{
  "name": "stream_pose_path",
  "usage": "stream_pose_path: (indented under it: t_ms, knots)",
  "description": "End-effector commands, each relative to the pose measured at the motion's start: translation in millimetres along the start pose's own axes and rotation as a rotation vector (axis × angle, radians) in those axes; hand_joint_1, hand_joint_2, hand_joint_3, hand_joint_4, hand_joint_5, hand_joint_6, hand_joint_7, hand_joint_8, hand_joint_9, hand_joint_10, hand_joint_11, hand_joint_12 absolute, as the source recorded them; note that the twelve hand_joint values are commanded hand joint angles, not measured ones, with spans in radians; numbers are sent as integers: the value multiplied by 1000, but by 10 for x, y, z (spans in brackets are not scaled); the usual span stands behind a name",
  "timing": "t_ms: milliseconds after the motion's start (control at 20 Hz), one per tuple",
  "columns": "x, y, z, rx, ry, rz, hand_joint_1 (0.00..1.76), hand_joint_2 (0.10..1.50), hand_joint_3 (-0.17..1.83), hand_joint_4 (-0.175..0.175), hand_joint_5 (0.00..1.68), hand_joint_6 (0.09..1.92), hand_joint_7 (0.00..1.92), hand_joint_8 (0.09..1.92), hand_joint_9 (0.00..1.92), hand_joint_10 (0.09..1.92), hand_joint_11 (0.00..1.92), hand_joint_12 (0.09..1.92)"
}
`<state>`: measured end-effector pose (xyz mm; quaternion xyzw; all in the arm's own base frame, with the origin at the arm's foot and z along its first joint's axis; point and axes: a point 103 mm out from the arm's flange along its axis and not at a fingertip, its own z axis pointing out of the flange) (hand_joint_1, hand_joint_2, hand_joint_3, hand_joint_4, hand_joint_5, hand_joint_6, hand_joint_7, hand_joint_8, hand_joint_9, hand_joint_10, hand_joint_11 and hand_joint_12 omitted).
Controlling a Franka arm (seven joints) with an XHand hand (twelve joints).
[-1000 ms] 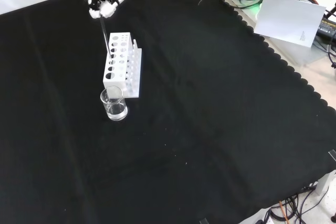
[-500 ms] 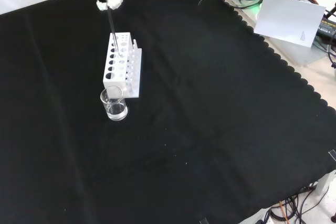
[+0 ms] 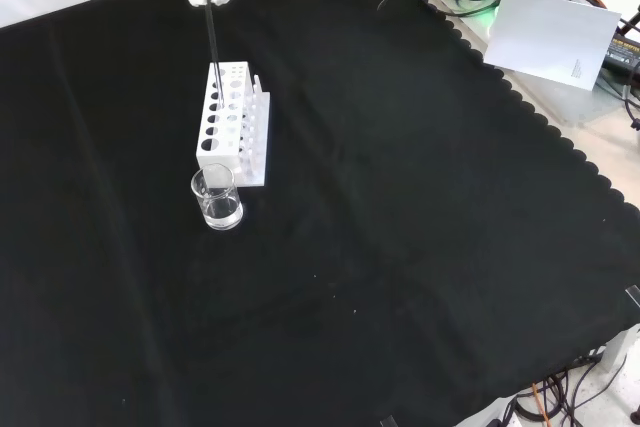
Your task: Take the glass rod from the white test tube rack.
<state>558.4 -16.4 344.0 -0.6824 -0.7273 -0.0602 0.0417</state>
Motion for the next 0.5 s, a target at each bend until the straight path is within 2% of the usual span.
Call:
stream_pose_path:
  t_ms: [50, 500]
  knots:
    - [79, 57, -29, -14, 8, -27, 1297, 1110, -128, -175, 1213, 291, 1124, 1101, 1745, 753, 1211, 809]
    - [127, 41, -40, -17, 6, -26, 1297, 1104, -117, -175, 1216, 283, 1125, 1099, 1748, 748, 1213, 806]
